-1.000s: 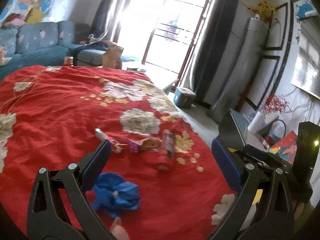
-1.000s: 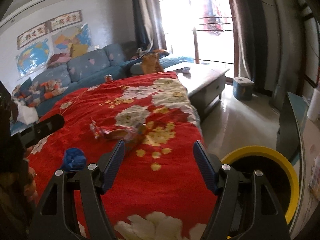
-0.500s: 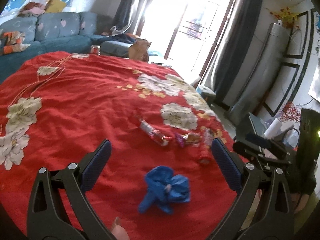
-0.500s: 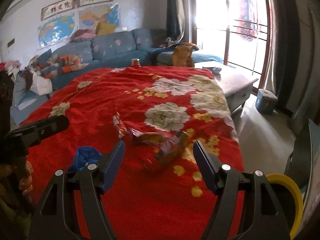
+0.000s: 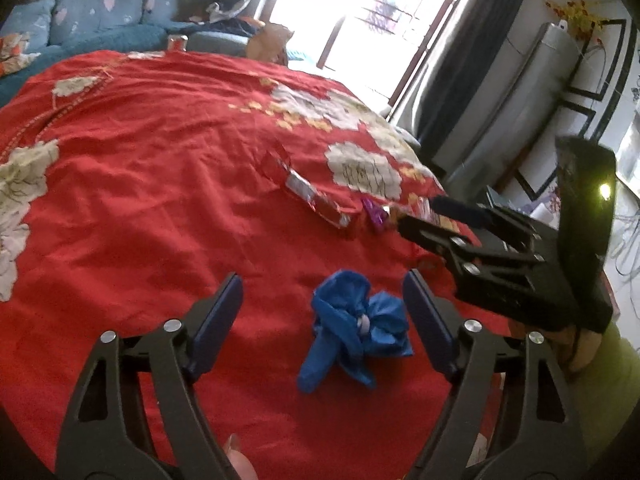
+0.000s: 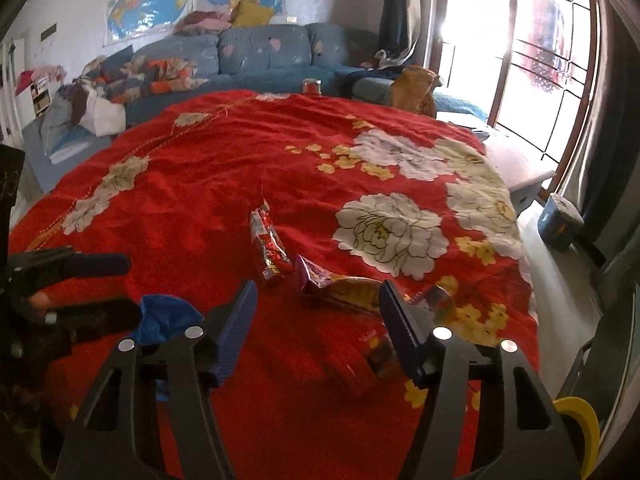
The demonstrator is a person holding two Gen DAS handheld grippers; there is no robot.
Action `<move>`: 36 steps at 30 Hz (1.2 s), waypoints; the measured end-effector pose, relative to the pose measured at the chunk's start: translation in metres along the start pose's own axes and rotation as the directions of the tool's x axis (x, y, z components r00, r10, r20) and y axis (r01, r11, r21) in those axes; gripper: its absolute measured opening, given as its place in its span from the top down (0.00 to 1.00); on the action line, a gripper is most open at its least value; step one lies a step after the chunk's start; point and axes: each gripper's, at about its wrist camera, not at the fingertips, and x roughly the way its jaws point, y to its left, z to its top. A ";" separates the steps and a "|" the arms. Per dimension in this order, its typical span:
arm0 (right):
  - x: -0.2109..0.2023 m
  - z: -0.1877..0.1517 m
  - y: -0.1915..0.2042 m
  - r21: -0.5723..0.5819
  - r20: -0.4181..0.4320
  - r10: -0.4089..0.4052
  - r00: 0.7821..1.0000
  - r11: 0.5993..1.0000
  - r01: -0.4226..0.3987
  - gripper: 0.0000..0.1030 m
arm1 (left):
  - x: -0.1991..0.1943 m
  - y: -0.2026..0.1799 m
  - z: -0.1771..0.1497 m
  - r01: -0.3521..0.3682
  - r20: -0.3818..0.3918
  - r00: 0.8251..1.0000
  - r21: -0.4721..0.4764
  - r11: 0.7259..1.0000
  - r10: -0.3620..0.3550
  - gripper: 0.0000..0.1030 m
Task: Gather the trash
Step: 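Move both open grippers back over the remaining wrappers on the bedspread, then grasp the blue cloth with the left gripper while the right gripper grasps a snack wrapper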
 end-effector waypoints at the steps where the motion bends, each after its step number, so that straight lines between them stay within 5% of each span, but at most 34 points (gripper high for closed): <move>1: 0.005 0.001 0.001 -0.004 -0.010 0.002 1.000 1.000 -0.002 0.46 | 0.002 0.000 -0.001 0.003 -0.007 1.000 0.000 1.000 -0.003 0.29; 9: 0.030 0.004 0.000 -0.016 -0.067 0.006 0.998 1.000 -0.007 0.62 | 0.016 -0.005 -0.011 0.027 -0.060 0.998 0.019 0.999 -0.026 0.30; 15: 0.042 0.001 0.000 -0.013 -0.099 0.009 0.995 1.000 -0.010 0.84 | 0.021 -0.006 -0.015 0.035 -0.080 0.996 0.030 0.999 -0.033 0.31; 19: 0.043 -0.001 0.000 0.010 -0.095 0.022 0.995 1.000 -0.021 0.96 | 0.024 -0.006 -0.016 0.035 -0.095 0.995 0.035 0.999 -0.032 0.40; 26: 0.029 -0.002 -0.004 0.082 -0.038 0.082 0.996 0.994 -0.078 0.97 | 0.026 -0.007 -0.018 0.048 -0.115 0.992 0.043 0.998 -0.042 0.73; 36: -0.010 -0.001 -0.001 0.132 0.063 0.130 0.990 0.982 -0.137 0.97 | 0.012 -0.012 -0.011 0.052 -0.060 0.997 0.052 0.997 -0.049 0.88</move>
